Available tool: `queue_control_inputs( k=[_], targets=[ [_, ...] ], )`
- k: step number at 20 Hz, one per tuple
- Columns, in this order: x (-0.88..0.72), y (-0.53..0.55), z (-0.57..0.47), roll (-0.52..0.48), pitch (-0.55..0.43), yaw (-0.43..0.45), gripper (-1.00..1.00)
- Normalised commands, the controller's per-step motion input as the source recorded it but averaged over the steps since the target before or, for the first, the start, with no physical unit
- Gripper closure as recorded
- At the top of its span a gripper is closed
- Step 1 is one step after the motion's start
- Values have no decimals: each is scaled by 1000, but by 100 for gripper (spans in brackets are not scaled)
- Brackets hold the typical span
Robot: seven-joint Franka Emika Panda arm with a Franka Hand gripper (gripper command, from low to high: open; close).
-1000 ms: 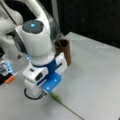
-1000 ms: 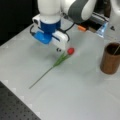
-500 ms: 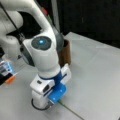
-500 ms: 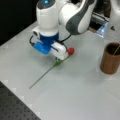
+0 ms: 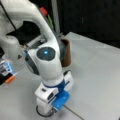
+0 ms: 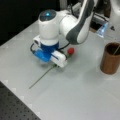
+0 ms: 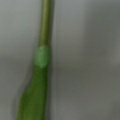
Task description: Flower insertion into a vase
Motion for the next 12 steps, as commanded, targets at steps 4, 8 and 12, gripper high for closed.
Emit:
queue_control_inputs(
  k=[4,8,12],
  targets=[
    [202,39,-70,-93,60,121,-100],
    [186,37,-31,-91,27,94,-100],
    [171,71,-52,-80,5,75,100]
  ],
)
